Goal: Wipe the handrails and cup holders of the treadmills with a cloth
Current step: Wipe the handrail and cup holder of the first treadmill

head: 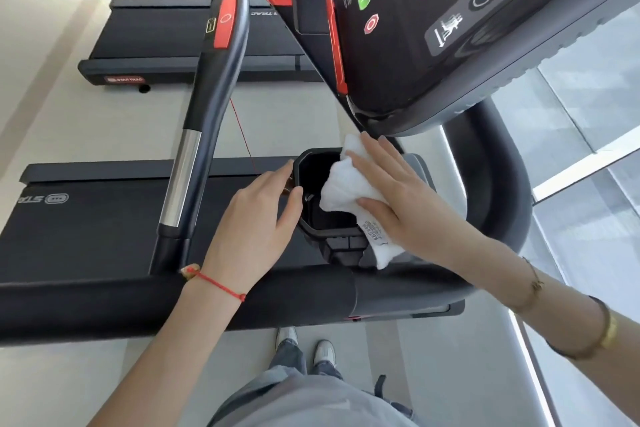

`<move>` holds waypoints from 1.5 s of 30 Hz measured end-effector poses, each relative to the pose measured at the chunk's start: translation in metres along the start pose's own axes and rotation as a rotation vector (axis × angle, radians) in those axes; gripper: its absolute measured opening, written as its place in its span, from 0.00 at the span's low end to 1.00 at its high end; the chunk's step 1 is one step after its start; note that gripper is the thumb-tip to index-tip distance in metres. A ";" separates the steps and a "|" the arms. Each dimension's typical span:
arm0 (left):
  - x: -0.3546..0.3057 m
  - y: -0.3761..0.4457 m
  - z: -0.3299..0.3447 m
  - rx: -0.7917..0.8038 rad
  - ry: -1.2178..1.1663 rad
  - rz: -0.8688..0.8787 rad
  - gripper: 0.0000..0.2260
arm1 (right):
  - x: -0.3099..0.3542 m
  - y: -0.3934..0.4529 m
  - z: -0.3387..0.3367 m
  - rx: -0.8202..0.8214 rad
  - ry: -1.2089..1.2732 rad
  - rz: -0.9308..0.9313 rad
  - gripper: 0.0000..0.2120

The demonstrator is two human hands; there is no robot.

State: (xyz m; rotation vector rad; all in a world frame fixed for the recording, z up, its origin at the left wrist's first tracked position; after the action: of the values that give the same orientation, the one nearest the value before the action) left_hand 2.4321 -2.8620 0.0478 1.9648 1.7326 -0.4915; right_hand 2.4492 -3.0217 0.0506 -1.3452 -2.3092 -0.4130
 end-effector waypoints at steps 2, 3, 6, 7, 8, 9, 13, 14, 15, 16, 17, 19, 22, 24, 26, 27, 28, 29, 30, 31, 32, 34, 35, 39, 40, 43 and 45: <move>0.000 0.000 0.000 -0.002 0.000 -0.002 0.20 | 0.005 0.015 -0.001 0.057 -0.047 -0.078 0.28; 0.001 0.000 -0.001 -0.006 -0.003 -0.002 0.20 | 0.008 0.022 -0.001 0.082 -0.070 -0.119 0.28; 0.002 0.000 0.000 -0.001 0.001 -0.006 0.20 | 0.016 0.047 0.000 0.106 -0.143 -0.198 0.25; 0.003 0.001 0.001 0.004 0.003 -0.006 0.20 | 0.019 0.055 0.001 0.103 -0.191 -0.208 0.24; 0.002 0.001 0.001 0.005 0.003 -0.005 0.19 | 0.022 0.063 0.003 0.107 -0.250 -0.214 0.24; 0.002 0.001 0.001 0.001 0.002 -0.004 0.18 | 0.025 0.070 0.006 0.116 -0.306 -0.217 0.23; 0.004 0.000 0.000 -0.005 -0.010 -0.013 0.19 | 0.021 0.071 0.008 0.085 -0.359 -0.189 0.23; 0.005 0.000 0.000 -0.004 -0.012 -0.017 0.20 | 0.017 0.066 0.005 0.059 -0.360 -0.166 0.23; 0.006 0.000 0.000 -0.004 -0.018 -0.020 0.20 | 0.012 0.060 0.002 0.033 -0.354 -0.143 0.24; 0.007 0.000 0.000 -0.002 -0.026 -0.021 0.21 | 0.006 0.054 -0.002 0.013 -0.334 -0.119 0.24; 0.007 0.000 0.000 -0.001 -0.031 -0.021 0.21 | 0.002 0.049 -0.004 0.006 -0.304 -0.101 0.24; 0.006 0.000 0.001 -0.002 -0.029 -0.019 0.21 | -0.003 0.044 -0.007 0.022 -0.238 -0.091 0.25; 0.006 0.001 0.002 -0.005 -0.017 -0.015 0.21 | 0.001 0.052 -0.001 0.065 -0.273 -0.118 0.24; 0.006 0.001 0.002 -0.004 -0.009 -0.009 0.21 | 0.012 0.066 0.007 0.080 -0.354 -0.171 0.23; 0.006 0.001 0.003 -0.005 -0.005 -0.002 0.18 | 0.025 0.078 0.016 0.105 -0.420 -0.246 0.22; 0.005 0.001 0.003 -0.007 -0.007 0.002 0.15 | 0.030 0.083 0.020 0.125 -0.438 -0.273 0.21; 0.005 0.001 0.003 -0.010 -0.011 0.002 0.13 | 0.032 0.086 0.023 0.140 -0.442 -0.285 0.21; 0.006 0.001 0.003 -0.015 -0.014 0.002 0.12 | 0.032 0.087 0.022 0.142 -0.432 -0.282 0.20; 0.006 0.002 0.003 -0.019 -0.016 0.002 0.13 | 0.030 0.086 0.020 0.128 -0.420 -0.269 0.21; 0.007 0.002 0.003 -0.024 -0.017 0.003 0.15 | 0.028 0.085 0.017 0.106 -0.417 -0.250 0.21; 0.008 0.002 0.002 -0.031 -0.018 0.001 0.17 | 0.025 0.082 0.014 0.084 -0.424 -0.233 0.21; 0.009 0.001 0.001 -0.036 -0.019 -0.006 0.20 | 0.019 0.074 0.010 0.055 -0.433 -0.196 0.22; 0.009 0.001 0.001 -0.038 -0.019 -0.008 0.21 | 0.014 0.070 0.007 0.046 -0.414 -0.169 0.22; 0.008 0.002 0.002 -0.028 -0.017 -0.007 0.22 | -0.008 0.049 -0.004 0.037 -0.179 -0.033 0.24; 0.008 0.002 0.002 -0.025 -0.017 -0.005 0.22 | -0.010 0.044 -0.003 0.040 -0.154 -0.019 0.25; 0.008 0.002 0.003 -0.018 -0.020 -0.003 0.22 | -0.015 0.030 0.000 0.032 -0.104 0.059 0.30; 0.007 0.001 0.003 -0.016 -0.019 0.002 0.22 | -0.022 0.015 0.002 0.000 0.008 0.149 0.32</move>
State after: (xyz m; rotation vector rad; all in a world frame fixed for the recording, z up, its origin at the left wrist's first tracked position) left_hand 2.4346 -2.8577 0.0414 1.9446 1.7174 -0.4928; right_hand 2.4712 -3.0303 0.0384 -1.5003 -2.1849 -0.3699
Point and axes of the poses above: each hand's wrist, its own y-axis towards the middle knuckle, its own z-axis out of the palm, x = y × z, the point moved 10 cm from there along y, towards the middle knuckle, and after that the axes turned 6 degrees about y, right-handed, at the moved point
